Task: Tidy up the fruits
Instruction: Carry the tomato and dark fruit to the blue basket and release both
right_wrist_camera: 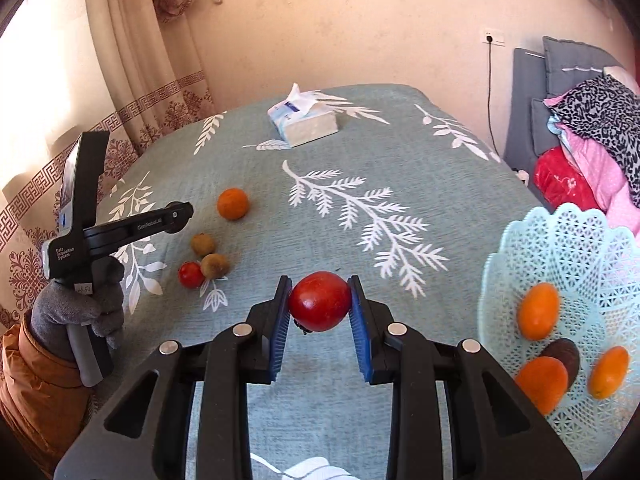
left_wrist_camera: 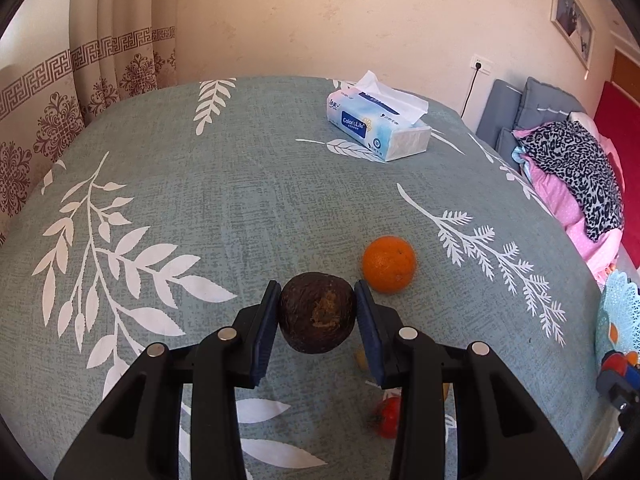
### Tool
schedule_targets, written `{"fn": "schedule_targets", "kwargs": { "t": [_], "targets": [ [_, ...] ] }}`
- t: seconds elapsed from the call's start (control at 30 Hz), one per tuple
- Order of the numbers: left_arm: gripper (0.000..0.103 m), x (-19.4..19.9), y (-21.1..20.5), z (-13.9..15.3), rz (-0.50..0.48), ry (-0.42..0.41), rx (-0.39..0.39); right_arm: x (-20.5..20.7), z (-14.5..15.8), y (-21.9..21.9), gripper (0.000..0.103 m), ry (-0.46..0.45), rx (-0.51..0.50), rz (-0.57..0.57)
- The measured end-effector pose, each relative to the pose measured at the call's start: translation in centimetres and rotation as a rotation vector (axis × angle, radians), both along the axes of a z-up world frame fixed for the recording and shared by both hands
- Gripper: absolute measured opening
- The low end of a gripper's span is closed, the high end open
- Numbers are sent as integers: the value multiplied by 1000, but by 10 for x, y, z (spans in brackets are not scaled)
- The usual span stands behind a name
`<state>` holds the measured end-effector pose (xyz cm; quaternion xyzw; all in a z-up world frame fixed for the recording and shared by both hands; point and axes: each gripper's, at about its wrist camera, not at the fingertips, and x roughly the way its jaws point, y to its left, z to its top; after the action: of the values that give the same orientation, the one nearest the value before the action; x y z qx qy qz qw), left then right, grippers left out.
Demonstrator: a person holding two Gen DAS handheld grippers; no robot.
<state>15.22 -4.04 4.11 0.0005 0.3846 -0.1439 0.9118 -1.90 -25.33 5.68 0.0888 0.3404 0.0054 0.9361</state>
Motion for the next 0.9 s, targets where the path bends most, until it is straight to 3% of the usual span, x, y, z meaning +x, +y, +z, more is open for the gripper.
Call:
{"fn": "schedule_targets", "kwargs": {
  "t": [0.43, 0.9],
  "targets": [
    [38, -22, -20, -2, -27, -14, 38, -56, 11, -82, 29, -28, -35, -228],
    [38, -66, -54, 16, -111, -48, 10, -96, -10, -112, 29, 25, -15, -308]
  ]
}}
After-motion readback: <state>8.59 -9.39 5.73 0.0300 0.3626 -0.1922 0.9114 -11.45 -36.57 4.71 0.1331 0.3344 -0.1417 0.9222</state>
